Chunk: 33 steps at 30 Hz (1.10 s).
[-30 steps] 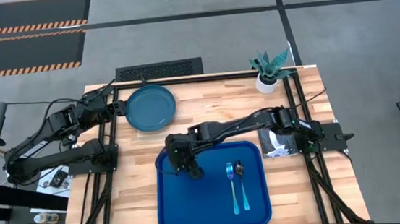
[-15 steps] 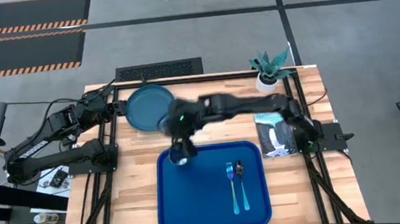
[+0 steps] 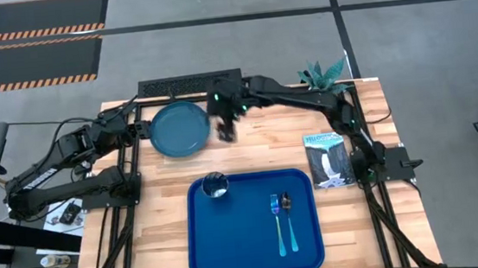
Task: Pick and place plate/cup/fork/spoon on tray
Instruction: Put the blue plate on the blue tray
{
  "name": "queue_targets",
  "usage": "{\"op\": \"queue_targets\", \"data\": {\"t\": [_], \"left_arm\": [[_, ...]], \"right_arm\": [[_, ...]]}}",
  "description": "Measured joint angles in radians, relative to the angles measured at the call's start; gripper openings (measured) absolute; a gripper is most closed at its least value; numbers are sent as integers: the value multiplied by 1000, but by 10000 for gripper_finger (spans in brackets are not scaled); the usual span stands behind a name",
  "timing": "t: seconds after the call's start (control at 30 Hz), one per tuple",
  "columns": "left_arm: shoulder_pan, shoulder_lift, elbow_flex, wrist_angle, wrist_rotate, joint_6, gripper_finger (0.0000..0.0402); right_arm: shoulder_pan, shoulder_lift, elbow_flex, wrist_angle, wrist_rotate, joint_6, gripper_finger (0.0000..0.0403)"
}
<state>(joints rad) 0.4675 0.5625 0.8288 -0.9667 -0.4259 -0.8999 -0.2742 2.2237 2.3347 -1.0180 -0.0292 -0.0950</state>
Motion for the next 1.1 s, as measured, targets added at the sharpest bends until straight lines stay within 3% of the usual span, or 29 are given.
{"op": "queue_targets", "data": {"t": [0.17,0.27,0.43,0.57,0.83,1.0,1.1], "left_arm": [[0,0,0,-14,-3,-17,222],[1,0,0,-18,-5,-27,222],[2,0,0,-34,-5,-52,222],[2,0,0,-48,-4,-59,222],[2,0,0,-57,-2,-84,222],[2,0,0,-57,-2,-91,222],[2,0,0,-57,-2,-92,222]], "right_arm": [[-93,93,4,126,-20,397,250],[-116,172,-1,174,-34,528,249],[-116,259,2,279,-123,668,249],[-100,311,1,303,-120,734,249],[-87,317,22,311,-49,827,249],[-81,308,21,288,-177,904,249],[-58,299,22,252,-155,991,249]]}}
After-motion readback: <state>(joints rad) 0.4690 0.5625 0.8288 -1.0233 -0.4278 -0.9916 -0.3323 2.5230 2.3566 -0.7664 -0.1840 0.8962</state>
